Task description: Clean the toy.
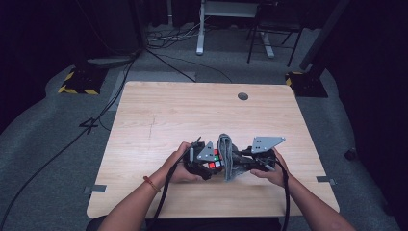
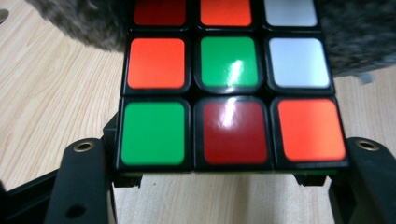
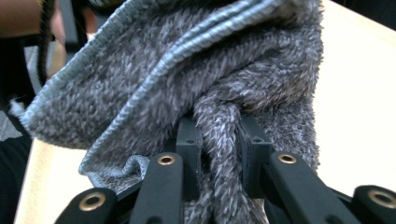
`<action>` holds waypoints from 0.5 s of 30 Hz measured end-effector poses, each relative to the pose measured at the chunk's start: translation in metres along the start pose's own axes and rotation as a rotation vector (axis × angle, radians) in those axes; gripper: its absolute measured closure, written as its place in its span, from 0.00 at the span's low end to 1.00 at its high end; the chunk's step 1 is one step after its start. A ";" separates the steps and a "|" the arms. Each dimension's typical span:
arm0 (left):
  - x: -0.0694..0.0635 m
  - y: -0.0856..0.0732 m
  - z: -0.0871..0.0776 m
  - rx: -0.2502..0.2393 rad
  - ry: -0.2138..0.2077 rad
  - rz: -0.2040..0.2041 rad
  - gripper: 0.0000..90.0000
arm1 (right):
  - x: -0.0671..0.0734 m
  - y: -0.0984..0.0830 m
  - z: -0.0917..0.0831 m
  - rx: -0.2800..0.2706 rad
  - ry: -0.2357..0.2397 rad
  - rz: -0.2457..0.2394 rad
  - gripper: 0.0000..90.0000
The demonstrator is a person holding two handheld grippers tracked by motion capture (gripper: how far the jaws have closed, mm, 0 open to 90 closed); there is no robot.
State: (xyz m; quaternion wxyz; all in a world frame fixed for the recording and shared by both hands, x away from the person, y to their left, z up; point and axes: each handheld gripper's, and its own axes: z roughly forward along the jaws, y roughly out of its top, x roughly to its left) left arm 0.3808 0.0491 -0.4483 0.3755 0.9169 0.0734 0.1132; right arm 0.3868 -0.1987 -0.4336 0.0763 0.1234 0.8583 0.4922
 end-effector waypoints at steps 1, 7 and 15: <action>0.000 0.000 0.001 0.004 -0.002 -0.003 0.37 | 0.001 0.001 0.000 -0.002 0.002 0.000 0.83; -0.004 0.002 0.009 0.038 0.006 0.016 0.37 | 0.007 0.006 0.001 -0.024 0.027 -0.009 0.83; -0.002 0.003 0.004 0.026 0.039 0.017 0.37 | 0.004 0.007 0.001 0.017 -0.009 -0.015 0.83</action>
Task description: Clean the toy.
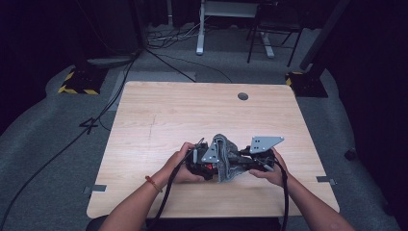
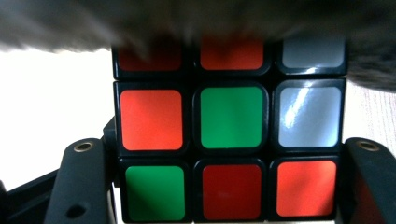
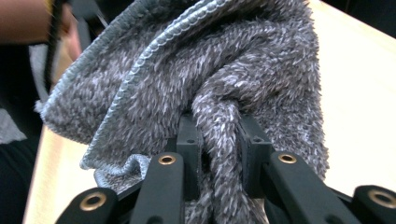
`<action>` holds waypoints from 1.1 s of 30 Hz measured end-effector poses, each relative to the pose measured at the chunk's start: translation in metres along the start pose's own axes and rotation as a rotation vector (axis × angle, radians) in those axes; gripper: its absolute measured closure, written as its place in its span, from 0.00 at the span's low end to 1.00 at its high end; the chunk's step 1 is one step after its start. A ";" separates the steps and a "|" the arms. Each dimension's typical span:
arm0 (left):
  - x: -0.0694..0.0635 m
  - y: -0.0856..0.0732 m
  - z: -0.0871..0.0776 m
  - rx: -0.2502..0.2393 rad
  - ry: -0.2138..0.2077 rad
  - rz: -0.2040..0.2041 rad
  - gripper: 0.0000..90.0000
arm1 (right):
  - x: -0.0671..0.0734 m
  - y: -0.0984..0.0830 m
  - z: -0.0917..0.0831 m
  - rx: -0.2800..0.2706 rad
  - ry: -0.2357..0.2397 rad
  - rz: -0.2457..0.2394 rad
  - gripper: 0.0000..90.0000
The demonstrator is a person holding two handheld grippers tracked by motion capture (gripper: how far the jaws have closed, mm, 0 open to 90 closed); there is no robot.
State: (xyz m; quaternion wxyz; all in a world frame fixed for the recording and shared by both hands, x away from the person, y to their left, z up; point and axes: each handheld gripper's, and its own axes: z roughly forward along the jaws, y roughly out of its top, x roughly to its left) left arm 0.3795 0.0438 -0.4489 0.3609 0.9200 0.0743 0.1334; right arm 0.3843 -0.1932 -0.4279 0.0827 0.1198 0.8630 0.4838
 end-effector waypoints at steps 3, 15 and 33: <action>0.001 -0.001 -0.003 -0.002 0.005 0.000 0.37 | -0.004 -0.005 0.002 0.042 -0.017 0.008 0.83; 0.000 -0.002 -0.015 -0.001 0.021 0.004 0.37 | 0.000 -0.006 0.005 0.100 -0.011 -0.031 0.83; -0.010 0.005 -0.014 0.005 -0.011 0.049 0.37 | -0.001 -0.004 0.007 0.140 -0.099 -0.084 0.83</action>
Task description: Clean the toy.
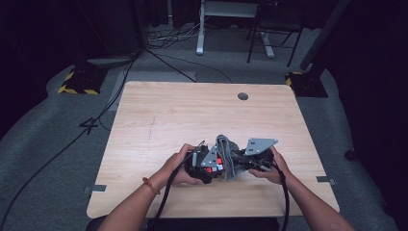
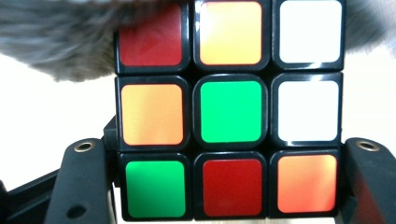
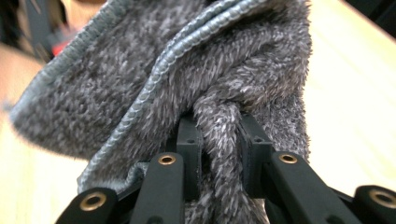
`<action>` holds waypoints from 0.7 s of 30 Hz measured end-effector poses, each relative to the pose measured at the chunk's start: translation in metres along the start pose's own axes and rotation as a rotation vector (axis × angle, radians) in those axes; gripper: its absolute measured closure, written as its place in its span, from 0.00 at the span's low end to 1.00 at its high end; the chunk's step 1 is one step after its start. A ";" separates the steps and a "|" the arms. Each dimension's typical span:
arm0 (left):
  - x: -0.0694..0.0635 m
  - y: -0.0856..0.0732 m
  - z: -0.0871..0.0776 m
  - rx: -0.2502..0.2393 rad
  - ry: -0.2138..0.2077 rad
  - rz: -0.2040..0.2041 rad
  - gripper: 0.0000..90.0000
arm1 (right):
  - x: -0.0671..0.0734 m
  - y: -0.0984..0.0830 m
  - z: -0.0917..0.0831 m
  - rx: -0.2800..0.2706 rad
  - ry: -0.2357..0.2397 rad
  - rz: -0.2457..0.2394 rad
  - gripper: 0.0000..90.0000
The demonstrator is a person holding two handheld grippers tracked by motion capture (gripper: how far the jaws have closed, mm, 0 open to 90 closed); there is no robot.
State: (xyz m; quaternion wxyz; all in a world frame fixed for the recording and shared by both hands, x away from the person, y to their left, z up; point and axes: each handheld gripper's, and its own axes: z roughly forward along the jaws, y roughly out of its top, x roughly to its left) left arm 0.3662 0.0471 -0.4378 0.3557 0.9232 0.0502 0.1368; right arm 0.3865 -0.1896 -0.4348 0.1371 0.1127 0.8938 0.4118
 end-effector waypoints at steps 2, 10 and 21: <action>0.003 0.000 -0.006 -0.020 0.011 -0.007 0.37 | -0.001 -0.003 0.004 0.030 0.011 -0.005 0.83; 0.009 -0.008 -0.002 0.047 0.060 -0.018 0.37 | 0.011 0.006 -0.006 -0.034 0.072 -0.015 0.83; 0.000 0.003 0.003 0.015 0.000 0.002 0.37 | 0.003 0.013 -0.009 -0.115 0.016 0.042 0.82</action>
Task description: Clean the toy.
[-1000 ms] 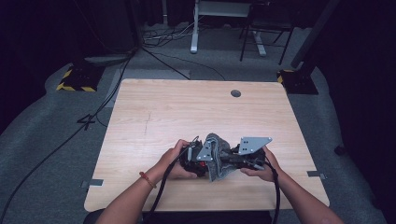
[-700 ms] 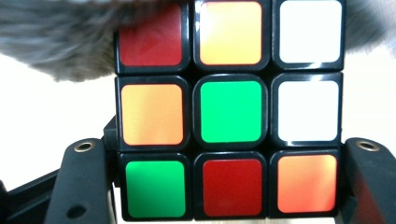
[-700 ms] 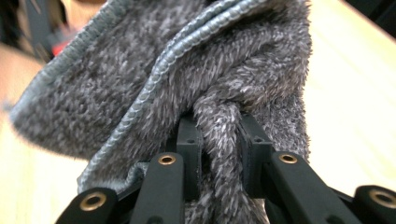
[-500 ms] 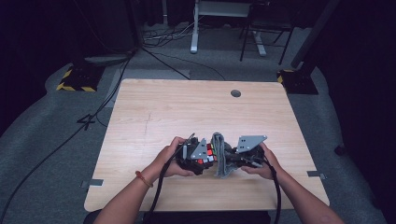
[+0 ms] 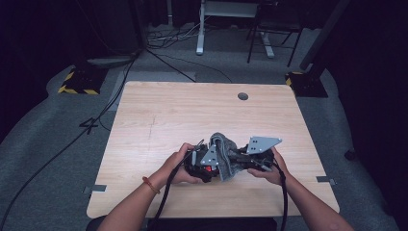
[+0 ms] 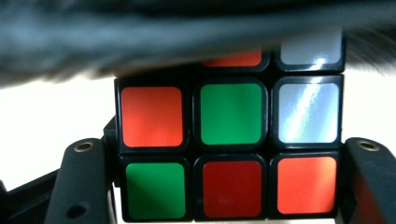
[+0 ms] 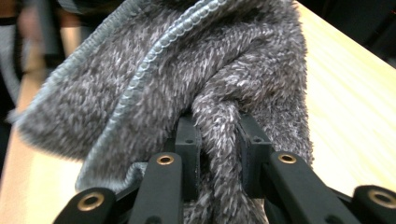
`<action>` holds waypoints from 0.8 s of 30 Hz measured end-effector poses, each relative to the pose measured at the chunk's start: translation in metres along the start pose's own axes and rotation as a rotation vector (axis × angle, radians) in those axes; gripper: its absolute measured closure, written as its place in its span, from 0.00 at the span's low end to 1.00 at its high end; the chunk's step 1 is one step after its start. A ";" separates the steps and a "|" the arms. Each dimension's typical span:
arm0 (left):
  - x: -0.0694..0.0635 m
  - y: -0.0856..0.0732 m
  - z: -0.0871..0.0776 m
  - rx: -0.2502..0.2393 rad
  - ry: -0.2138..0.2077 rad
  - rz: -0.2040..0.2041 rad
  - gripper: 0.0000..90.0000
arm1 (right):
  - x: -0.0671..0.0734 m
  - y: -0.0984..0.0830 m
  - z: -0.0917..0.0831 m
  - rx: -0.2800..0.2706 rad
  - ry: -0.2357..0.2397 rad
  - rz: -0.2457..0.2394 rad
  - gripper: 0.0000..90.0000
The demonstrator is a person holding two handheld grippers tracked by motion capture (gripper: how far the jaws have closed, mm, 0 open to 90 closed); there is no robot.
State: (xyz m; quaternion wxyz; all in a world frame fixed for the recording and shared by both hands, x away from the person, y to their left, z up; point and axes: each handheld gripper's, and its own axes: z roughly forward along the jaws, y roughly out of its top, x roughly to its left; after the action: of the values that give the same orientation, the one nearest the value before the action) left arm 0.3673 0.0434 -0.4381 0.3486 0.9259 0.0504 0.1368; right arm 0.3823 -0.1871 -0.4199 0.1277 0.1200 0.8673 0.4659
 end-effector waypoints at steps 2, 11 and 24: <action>0.000 0.000 -0.002 -0.009 -0.008 0.002 0.37 | -0.004 -0.003 0.002 0.018 -0.006 0.016 0.83; 0.009 -0.001 -0.022 -0.096 0.021 -0.031 0.37 | -0.006 -0.016 0.012 0.131 0.037 0.036 0.82; 0.010 -0.006 -0.012 -0.091 -0.021 -0.050 0.37 | 0.000 -0.012 0.003 -0.027 0.125 0.047 0.82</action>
State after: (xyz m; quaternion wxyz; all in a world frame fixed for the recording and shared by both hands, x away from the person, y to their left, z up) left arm 0.3729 0.0576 -0.4313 0.3940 0.9089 0.0636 0.1207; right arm 0.3823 -0.1912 -0.4321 0.0641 0.1093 0.8641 0.4872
